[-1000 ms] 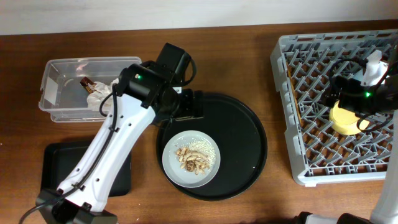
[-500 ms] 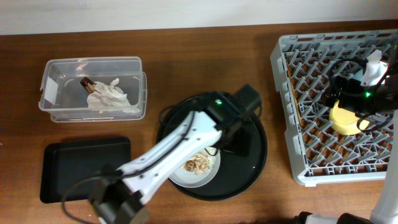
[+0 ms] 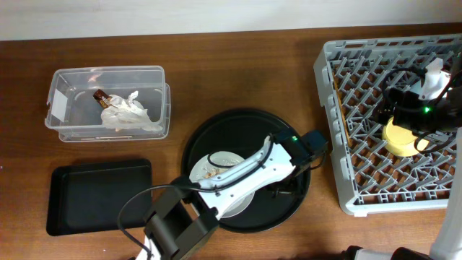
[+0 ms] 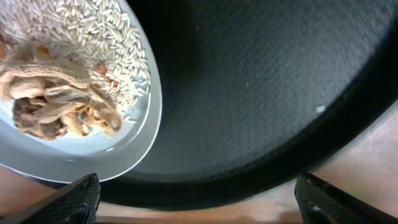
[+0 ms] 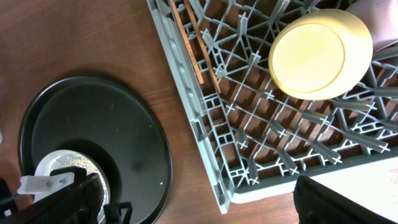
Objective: Sort waste into correct bins and load items into the dishwasher rack
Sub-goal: 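Grasp the white plate rim with the left gripper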
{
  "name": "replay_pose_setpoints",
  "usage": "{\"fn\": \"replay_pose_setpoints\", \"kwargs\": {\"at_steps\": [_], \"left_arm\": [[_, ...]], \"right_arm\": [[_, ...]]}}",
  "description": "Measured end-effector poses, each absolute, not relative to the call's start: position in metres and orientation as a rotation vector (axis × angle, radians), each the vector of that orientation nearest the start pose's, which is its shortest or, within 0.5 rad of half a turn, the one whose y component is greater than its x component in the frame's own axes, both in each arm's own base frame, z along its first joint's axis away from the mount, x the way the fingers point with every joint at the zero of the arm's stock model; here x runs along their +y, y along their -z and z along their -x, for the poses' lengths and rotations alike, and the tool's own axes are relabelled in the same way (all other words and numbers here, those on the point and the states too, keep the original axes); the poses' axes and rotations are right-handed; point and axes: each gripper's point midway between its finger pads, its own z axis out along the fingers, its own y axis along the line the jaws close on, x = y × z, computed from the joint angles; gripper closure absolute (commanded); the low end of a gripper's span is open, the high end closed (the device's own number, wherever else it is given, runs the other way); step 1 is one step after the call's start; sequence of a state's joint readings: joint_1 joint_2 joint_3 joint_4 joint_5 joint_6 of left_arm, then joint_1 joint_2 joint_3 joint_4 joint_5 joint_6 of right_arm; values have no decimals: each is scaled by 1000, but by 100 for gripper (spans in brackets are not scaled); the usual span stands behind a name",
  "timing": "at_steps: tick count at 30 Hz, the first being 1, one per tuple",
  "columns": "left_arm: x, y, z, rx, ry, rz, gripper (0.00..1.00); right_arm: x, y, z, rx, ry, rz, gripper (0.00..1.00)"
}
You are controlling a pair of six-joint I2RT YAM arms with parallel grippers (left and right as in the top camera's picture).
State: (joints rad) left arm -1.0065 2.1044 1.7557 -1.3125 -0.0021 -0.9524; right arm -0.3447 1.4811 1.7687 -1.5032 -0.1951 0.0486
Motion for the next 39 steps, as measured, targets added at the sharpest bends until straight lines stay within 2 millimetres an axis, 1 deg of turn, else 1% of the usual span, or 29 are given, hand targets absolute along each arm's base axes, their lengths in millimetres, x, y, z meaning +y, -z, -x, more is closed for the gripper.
{"fn": "replay_pose_setpoints", "kwargs": {"at_steps": [3, 10, 12, 13, 16, 18, 22, 26, 27, 28, 29, 30, 34, 36, 39], "left_arm": [[-317, -62, -215, 3180, -156, 20, 0], [-294, -62, -242, 3161, -186, 181, 1], [-288, -57, -247, 3158, -195, 218, 1], [-286, -54, -248, 3156, -198, 224, 1], [-280, -46, -241, 3171, -239, 221, 1], [-282, -44, -240, 3168, -230, 214, 1], [-294, -42, -248, 3139, -156, 216, 1], [-299, -41, -254, 3114, -118, 218, 1], [-301, -40, -255, 3108, -113, 215, 2], [-301, -38, -255, 3102, -111, 211, 10], [-302, -37, -255, 3100, -114, 207, 20], [-302, -36, -254, 3093, -117, 207, 21], [-307, -32, -253, 3063, -116, 171, 21], [-310, -30, -252, 3050, -118, 152, 23], [-314, -27, -250, 3042, -126, 134, 24]], "right_arm": [[-70, -276, -292, 2712, -194, -490, 1], [-70, -276, -292, 2712, -194, -490, 1], [-70, -276, -292, 2713, -194, -491, 1], [-70, -276, -292, 2712, -194, -491, 1], [-70, -276, -292, 2712, -194, -491, 1], [-70, -276, -292, 2712, -194, -491, 1], [-70, -276, -292, 2712, -194, -490, 1], [-70, -276, -292, 2712, -194, -490, 2], [-70, -276, -292, 2712, -194, -490, 1], [-70, -276, -292, 2712, -194, -491, 1], [-70, -276, -292, 2712, -194, -491, 1], [-70, -276, -292, 2712, -194, -490, 1], [-70, -276, -292, 2713, -194, -491, 2], [-70, -276, -292, 2712, -194, -490, 1], [-70, -276, -292, 2712, -194, -490, 1]]}}
